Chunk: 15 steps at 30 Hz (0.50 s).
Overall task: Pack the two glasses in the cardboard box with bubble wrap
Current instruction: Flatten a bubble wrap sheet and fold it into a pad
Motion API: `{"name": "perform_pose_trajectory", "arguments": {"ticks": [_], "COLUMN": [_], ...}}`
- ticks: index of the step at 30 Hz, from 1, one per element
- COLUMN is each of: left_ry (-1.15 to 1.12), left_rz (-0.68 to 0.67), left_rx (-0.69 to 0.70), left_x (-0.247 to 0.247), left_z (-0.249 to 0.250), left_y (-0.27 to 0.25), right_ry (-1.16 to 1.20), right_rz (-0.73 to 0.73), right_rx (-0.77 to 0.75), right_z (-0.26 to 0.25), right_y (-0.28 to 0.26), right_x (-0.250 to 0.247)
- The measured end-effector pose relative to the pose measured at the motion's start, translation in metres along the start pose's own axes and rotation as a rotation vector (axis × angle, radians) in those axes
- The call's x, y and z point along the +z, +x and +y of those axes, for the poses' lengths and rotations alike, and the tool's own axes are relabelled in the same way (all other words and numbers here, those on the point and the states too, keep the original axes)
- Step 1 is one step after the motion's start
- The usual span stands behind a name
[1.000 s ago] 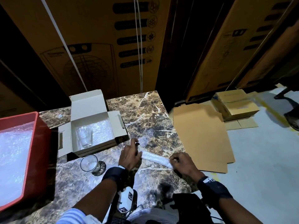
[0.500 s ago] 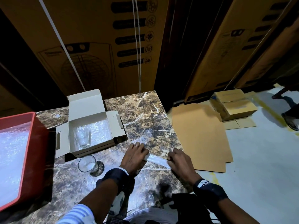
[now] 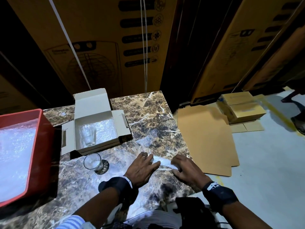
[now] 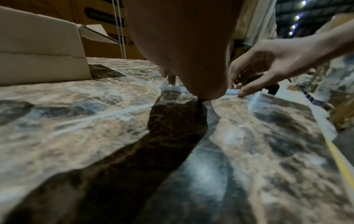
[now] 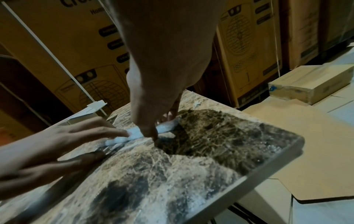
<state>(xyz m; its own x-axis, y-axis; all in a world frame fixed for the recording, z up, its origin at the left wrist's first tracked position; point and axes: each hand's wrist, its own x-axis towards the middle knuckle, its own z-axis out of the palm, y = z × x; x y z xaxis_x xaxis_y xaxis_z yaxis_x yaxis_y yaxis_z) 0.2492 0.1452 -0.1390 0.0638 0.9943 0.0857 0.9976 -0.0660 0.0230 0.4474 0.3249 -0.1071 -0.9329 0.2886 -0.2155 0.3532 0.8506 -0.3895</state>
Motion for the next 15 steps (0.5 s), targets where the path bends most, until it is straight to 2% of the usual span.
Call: {"name": "perform_pose_trajectory", "arguments": {"ticks": [6,8,11,15], "left_ry": [-0.015,-0.019,-0.09,-0.311], "left_rz": [-0.086,-0.103,-0.108,-0.089], "left_rx": [-0.224,-0.266,-0.312,-0.393], "left_x": [0.001,0.003,0.003,-0.002], "left_z": [0.024,0.031,0.035,0.031], "left_y": [0.002,0.0,-0.003,-0.004], "right_ry": [-0.076,-0.112,-0.163,-0.206], "right_rz": [0.079,0.059,0.015,-0.047], "right_rx": [0.054,0.084,0.052,-0.007], "right_z": [-0.01,-0.018,-0.034,-0.05], "right_y": [-0.001,-0.001,-0.002,-0.002], "right_x": [0.007,0.005,0.001,-0.004]}}
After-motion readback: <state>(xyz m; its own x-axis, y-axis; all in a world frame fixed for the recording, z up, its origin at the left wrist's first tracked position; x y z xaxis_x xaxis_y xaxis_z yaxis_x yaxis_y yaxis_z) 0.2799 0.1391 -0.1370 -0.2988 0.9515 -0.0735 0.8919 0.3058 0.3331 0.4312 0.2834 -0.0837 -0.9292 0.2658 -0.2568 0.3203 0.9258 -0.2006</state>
